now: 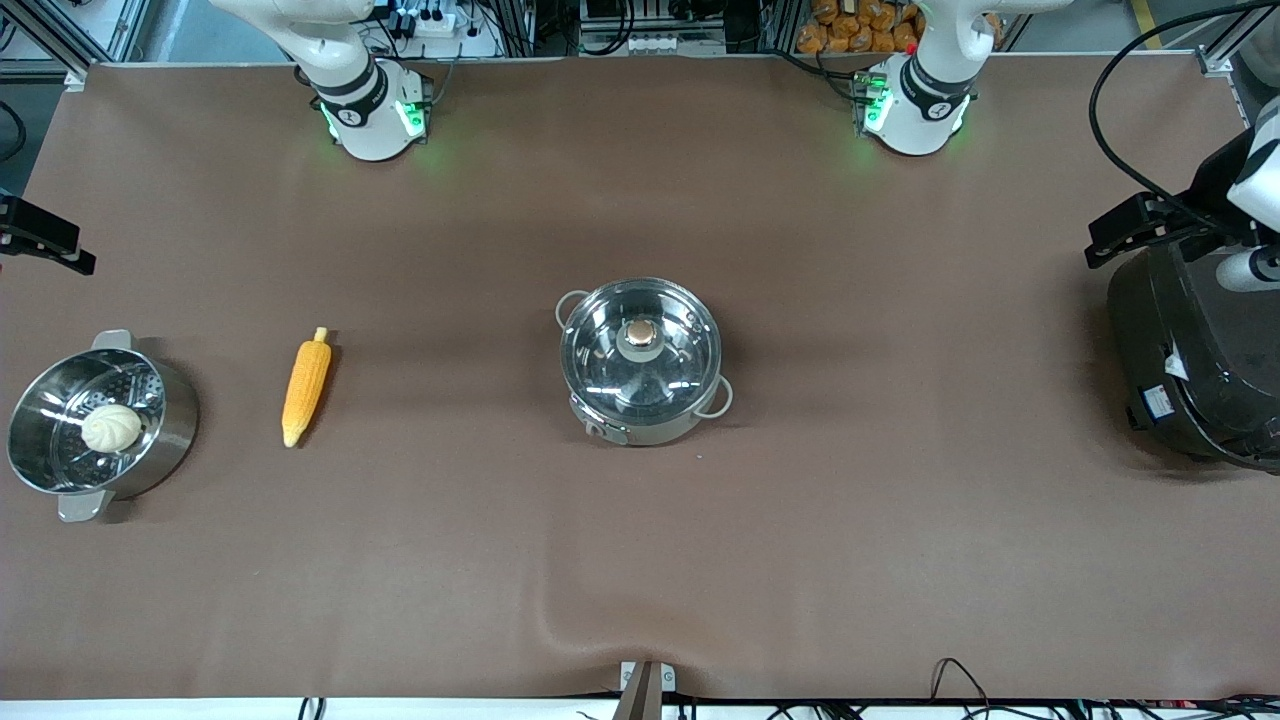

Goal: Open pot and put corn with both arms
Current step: 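Move the left gripper toward the glass lid on the middle pot, then lower the left gripper to the lid knob while the right gripper reaches the corn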

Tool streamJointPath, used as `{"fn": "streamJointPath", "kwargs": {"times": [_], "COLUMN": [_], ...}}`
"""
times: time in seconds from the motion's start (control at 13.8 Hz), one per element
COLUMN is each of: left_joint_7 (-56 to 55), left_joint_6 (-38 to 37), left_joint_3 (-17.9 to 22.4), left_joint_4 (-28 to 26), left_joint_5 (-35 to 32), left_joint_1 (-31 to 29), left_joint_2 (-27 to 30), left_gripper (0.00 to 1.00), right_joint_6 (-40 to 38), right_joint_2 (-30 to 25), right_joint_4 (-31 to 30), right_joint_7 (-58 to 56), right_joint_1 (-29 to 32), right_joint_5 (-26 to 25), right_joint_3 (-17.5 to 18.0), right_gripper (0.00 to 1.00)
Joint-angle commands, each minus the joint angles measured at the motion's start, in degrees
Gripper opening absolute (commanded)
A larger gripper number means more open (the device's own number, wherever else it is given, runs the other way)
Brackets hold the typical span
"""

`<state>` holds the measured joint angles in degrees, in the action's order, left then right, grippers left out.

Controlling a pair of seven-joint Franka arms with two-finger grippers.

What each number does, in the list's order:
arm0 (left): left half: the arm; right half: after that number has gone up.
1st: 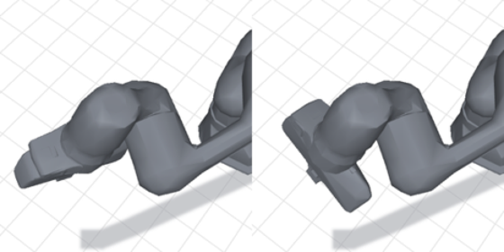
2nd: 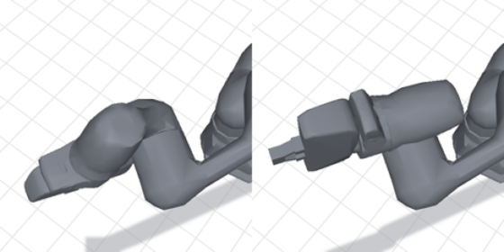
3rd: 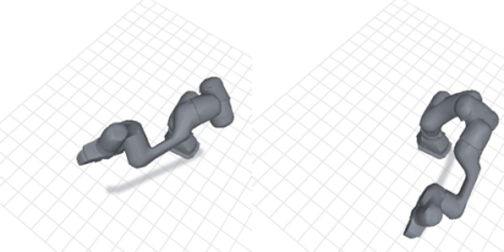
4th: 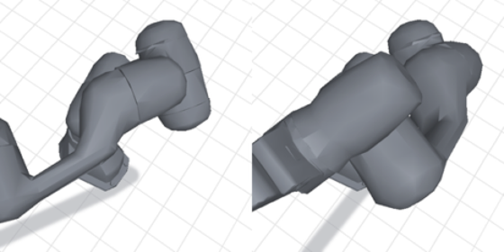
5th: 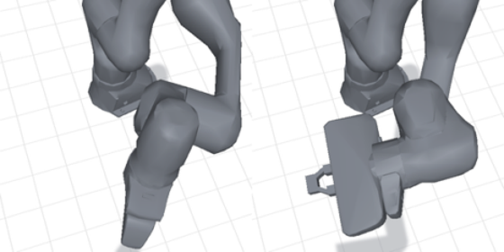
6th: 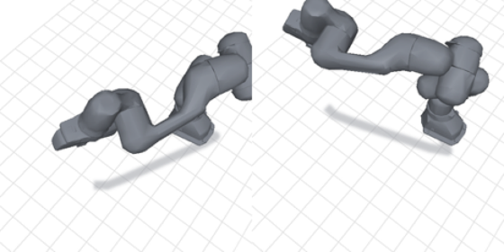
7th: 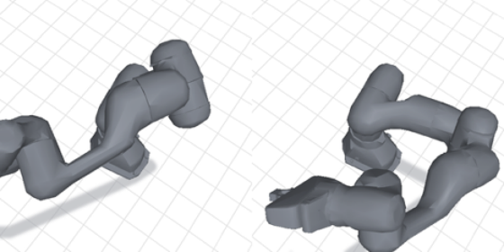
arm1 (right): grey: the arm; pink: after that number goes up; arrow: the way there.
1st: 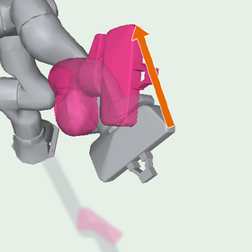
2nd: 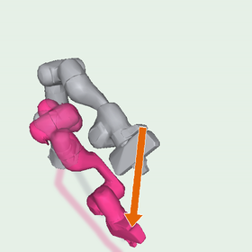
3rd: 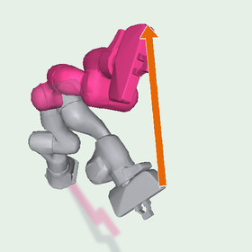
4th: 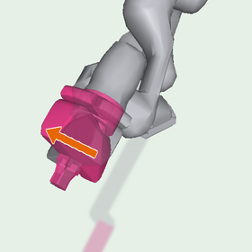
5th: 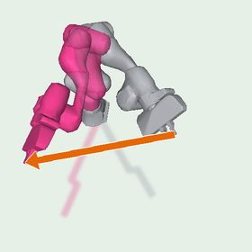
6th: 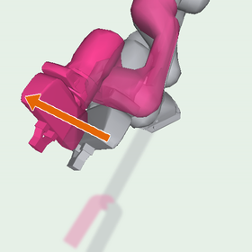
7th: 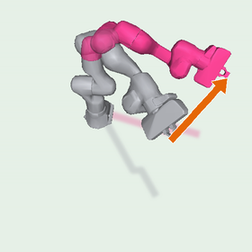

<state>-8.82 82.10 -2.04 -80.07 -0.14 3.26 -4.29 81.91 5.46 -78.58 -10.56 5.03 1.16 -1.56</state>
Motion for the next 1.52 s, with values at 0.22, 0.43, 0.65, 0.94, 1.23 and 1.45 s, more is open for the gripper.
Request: {"fn": "streamJointPath", "kwargs": {"times": [0.22, 0.43, 0.65, 0.94, 1.23, 1.45], "left_joint_7": [1.4, 7.3, 3.0, -13.2, -34.9, -42.7], "left_joint_6": [-0.4, -0.4, 2.7, 8.8, 18.6, 22.6], "left_joint_3": [-0.2, -0.5, -0.5, -0.7, -0.2, 0.0], "left_joint_4": [1.3, -0.6, -0.8, 0.1, 0.5, 1.7], "left_joint_5": [-0.5, 0.3, 4.3, 5.1, 2.3, 0.8], "left_joint_1": [-0.1, 0.9, 4.7, 15.7, 28.6, 33.6], "left_joint_2": [-0.6, -3.8, -7.3, -13.2, -20.0, -22.9], "left_gripper": [1.0, 1.0, 1.0, 1.0, 1.0, 1.0], "right_joint_6": [-1.0, -0.9, -0.9, -0.9, 11.4, 23.5], "right_joint_2": [0.8, 0.8, 0.8, 0.8, 0.3, 0.6], "right_joint_4": [1.8, 1.8, 1.8, 1.3, -9.7, -19.2], "right_joint_7": [0.3, 0.3, 0.3, 0.4, 0.3, 0.6], "right_joint_1": [0.2, 0.4, 0.3, 0.1, -0.7, -1.3], "right_joint_5": [0.3, 0.3, 0.3, 0.3, 0.6, 0.5], "right_joint_3": [0.2, 0.2, 0.2, 0.2, 0.4, 0.4], "right_gripper": [1.0, 1.0, 1.0, 1.0, 1.0, 1.0]}}
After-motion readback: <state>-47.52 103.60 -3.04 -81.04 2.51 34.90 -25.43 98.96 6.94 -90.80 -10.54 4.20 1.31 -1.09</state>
